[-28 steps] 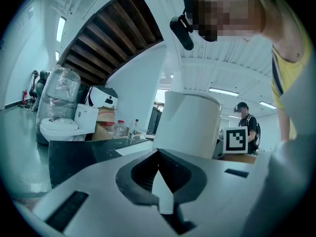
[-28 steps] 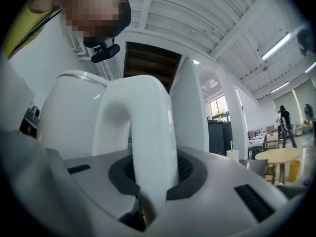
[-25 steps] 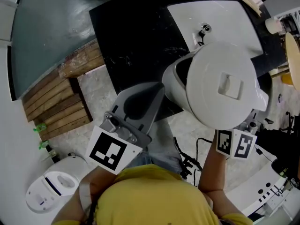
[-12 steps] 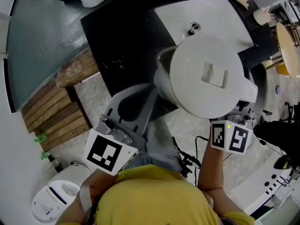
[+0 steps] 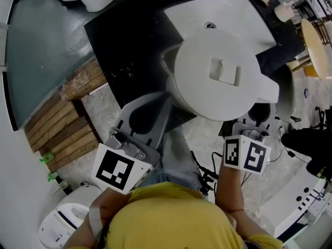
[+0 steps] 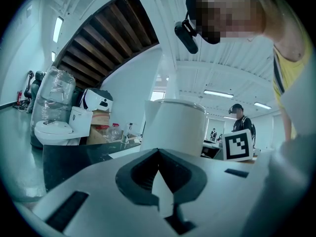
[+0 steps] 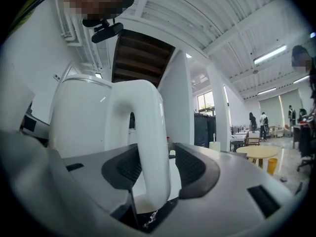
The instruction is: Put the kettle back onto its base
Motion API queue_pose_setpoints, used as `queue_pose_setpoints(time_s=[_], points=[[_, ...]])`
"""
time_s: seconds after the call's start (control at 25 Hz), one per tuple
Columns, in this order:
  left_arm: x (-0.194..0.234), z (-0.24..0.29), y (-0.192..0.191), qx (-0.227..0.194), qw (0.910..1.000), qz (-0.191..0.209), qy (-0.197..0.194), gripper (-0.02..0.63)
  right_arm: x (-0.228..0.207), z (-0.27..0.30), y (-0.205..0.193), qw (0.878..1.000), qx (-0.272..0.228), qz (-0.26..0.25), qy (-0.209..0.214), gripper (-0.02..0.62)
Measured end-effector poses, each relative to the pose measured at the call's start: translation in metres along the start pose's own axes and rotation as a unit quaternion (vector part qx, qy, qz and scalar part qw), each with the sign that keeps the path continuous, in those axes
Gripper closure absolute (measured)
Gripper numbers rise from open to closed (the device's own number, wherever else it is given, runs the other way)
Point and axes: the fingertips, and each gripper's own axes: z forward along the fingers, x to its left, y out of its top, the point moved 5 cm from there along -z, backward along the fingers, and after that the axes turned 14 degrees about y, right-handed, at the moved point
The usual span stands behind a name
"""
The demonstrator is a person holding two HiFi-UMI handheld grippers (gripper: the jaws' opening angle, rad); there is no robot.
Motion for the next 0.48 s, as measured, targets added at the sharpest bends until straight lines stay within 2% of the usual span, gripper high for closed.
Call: queue_pose_setpoints(time_s=[0.24,0.48], points=[[0.001,-0.006,-0.001,-0.009,0.9997,0.023,0.0,0.597,0.007,-0.01,0.003,1.0,0.006,0.002,-0.013,0.413],[0.001,-0.014,0.001,-0.016,0.9996,0.021,0.003,0.597,0.014,-0.024,0.008,1.0,0.005,0.004,-0.019,0.413]])
